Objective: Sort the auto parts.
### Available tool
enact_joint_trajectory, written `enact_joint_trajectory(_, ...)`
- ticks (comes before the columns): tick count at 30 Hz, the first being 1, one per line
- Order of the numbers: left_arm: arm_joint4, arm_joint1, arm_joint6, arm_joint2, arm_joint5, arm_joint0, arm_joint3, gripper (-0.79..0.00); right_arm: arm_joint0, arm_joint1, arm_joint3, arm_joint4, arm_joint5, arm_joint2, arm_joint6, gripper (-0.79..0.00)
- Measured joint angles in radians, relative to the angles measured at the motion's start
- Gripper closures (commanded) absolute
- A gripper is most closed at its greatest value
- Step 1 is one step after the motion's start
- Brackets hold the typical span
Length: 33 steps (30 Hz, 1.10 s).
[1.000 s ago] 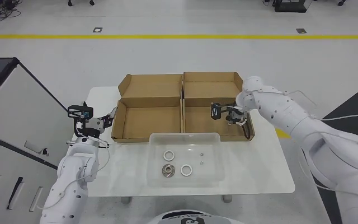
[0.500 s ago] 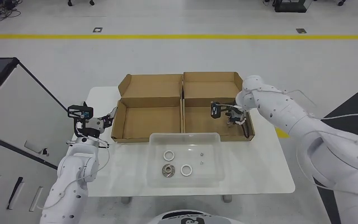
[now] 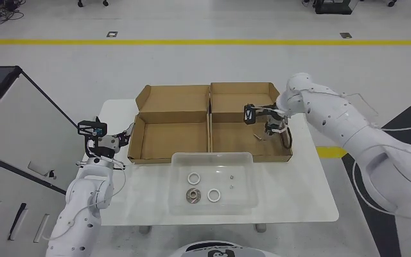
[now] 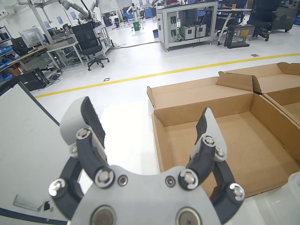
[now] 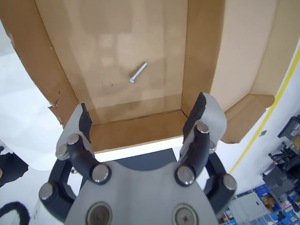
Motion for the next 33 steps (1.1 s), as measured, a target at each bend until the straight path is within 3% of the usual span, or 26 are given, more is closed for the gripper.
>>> enact_joint_trajectory(12, 0.0, 0.0, 0.0, 0.0, 0.0, 0.0, 0.0, -0.785, 0.028, 0.147, -0.336, 0.127, 0.037, 0.03, 0.037, -0.785)
enact_joint_trajectory(27, 0.0, 0.0, 0.0, 0.0, 0.0, 0.0, 0.0, -0.785, 0.024, 0.153, -0.357, 0.126, 0.038, 0.034, 0.027, -0.785)
enact_joint_trajectory(33, 0.0, 0.0, 0.0, 0.0, 0.0, 0.0, 0.0, -0.785, 0.047, 0.18, -0.51, 0.127, 0.052, 0.046, 0.053, -0.785)
